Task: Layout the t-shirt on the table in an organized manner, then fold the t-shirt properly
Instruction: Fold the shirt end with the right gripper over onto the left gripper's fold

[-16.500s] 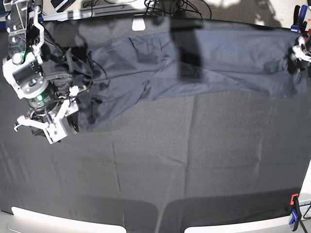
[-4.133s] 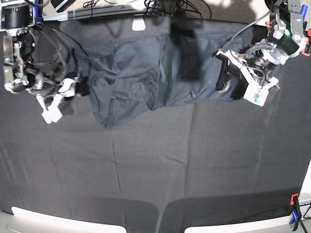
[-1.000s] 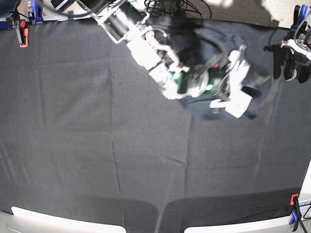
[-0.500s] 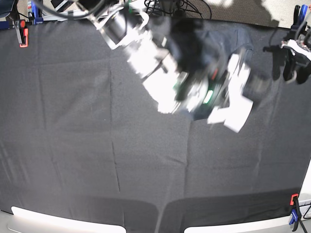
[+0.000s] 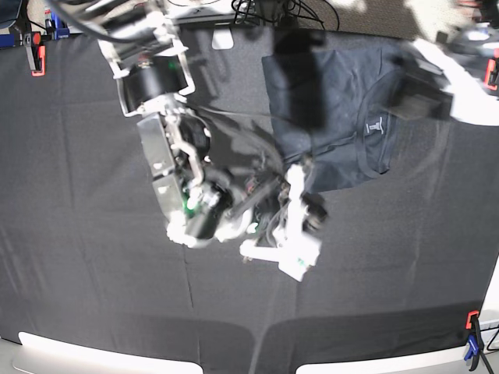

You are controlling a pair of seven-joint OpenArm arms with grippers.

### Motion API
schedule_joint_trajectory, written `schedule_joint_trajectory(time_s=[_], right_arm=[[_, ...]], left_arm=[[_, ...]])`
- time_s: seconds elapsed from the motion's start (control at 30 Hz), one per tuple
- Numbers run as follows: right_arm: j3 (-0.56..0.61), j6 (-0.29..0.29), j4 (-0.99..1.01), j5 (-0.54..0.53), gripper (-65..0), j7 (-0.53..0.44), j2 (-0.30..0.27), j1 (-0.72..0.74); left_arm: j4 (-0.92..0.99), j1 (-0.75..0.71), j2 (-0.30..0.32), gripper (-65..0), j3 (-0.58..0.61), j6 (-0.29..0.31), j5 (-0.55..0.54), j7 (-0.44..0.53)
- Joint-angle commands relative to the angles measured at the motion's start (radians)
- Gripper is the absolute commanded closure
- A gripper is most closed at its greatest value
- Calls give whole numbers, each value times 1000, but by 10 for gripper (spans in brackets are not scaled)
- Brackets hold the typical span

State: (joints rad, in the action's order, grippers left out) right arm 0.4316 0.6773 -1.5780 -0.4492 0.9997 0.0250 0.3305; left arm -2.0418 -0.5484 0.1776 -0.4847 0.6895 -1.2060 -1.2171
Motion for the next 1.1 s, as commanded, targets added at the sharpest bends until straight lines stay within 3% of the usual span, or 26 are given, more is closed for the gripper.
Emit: schedule_joint_trajectory(time_s=[0.0,0.13,0.27,0.4,0.67,0.8,0.9,1.07], right_arm=[[29,7,-11,-11,0,-22,6,26],[140,6,59,85,0,-31,-5,27],[171,5,172,171,0,-69,-8,27],[145,3,244,222,0,-117,-8,30],[75,3,278,233,0,-163,-8,35],[-16,3,276,227,0,-161,-9,46],[-47,3,276,155,0,-120,-32,46],[-45,3,276,149,0,-92,-82,37]], left_arm=[[-14,-3,8,0,30,9,-26,-18],[-11,-3,8,0,166,9,34,-61],[30,-3,8,0,263,9,279,71],[170,1,8,0,304,9,466,261],[370,113,9,0,301,9,530,281],[407,162,18,0,301,4,688,353],[428,183,43,0,301,-66,776,431],[455,219,98,0,301,-152,879,488]])
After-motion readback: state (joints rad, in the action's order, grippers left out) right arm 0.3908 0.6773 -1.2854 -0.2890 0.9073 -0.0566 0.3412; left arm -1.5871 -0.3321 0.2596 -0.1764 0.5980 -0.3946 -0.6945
